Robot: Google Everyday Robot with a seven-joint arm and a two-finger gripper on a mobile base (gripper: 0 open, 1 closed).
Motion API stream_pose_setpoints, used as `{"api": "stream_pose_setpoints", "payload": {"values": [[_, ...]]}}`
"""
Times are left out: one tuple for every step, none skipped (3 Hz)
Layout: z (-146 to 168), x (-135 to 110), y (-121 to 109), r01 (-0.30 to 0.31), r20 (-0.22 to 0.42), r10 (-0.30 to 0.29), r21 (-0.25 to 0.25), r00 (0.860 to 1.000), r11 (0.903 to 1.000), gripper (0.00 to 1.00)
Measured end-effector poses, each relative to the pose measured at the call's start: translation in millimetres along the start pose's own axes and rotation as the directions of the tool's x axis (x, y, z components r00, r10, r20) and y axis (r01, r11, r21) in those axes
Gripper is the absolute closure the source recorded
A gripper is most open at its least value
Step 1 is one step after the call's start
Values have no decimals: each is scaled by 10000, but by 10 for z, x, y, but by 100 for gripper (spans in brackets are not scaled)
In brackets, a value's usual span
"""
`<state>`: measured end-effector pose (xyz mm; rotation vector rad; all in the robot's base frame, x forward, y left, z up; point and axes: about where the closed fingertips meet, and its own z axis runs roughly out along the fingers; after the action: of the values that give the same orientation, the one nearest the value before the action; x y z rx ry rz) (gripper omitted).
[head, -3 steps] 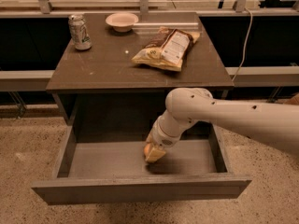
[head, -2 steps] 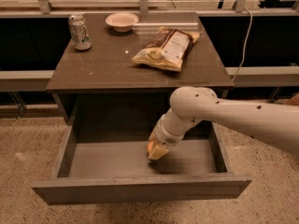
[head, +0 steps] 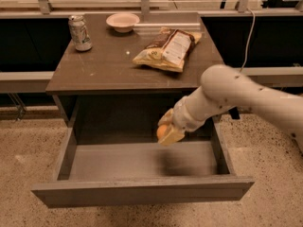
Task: Pick orange from top drawer and place on counter
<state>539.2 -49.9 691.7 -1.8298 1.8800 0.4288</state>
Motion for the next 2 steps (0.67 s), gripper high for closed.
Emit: {"api": "stream_pose_setpoints", "payload": {"values": [[-787,-410,-170,316,1426,-321,62,9893,9995,100],[-1389,-871,-366,768,2318,-765,77,9697,9970,100]]}}
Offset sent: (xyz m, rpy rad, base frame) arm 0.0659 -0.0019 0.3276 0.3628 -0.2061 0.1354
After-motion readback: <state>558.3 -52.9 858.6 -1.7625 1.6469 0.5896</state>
